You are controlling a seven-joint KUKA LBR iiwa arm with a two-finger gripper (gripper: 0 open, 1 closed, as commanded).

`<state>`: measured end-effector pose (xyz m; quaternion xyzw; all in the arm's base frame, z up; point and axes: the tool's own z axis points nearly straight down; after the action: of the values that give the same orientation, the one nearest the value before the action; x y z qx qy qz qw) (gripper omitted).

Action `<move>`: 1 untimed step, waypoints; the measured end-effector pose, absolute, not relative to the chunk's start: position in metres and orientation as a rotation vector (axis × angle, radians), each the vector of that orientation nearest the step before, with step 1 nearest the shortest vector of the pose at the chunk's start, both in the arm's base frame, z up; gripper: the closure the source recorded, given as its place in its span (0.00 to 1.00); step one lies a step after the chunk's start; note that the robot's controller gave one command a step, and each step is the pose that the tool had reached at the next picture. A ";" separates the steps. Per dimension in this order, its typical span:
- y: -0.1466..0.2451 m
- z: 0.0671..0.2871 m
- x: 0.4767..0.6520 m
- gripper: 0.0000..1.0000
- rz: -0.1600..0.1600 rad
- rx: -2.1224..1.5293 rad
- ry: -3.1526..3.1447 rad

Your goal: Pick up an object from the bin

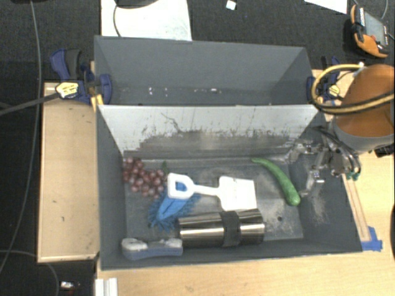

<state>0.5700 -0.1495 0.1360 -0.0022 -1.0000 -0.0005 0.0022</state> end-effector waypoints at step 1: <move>-0.149 0.141 0.572 0.00 0.001 0.003 -3.145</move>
Offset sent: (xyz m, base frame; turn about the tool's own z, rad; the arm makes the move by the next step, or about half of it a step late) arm 0.0078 0.0022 -0.0660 0.2955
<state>0.5718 -0.1488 0.1409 0.0009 -1.0000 0.0003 -0.0015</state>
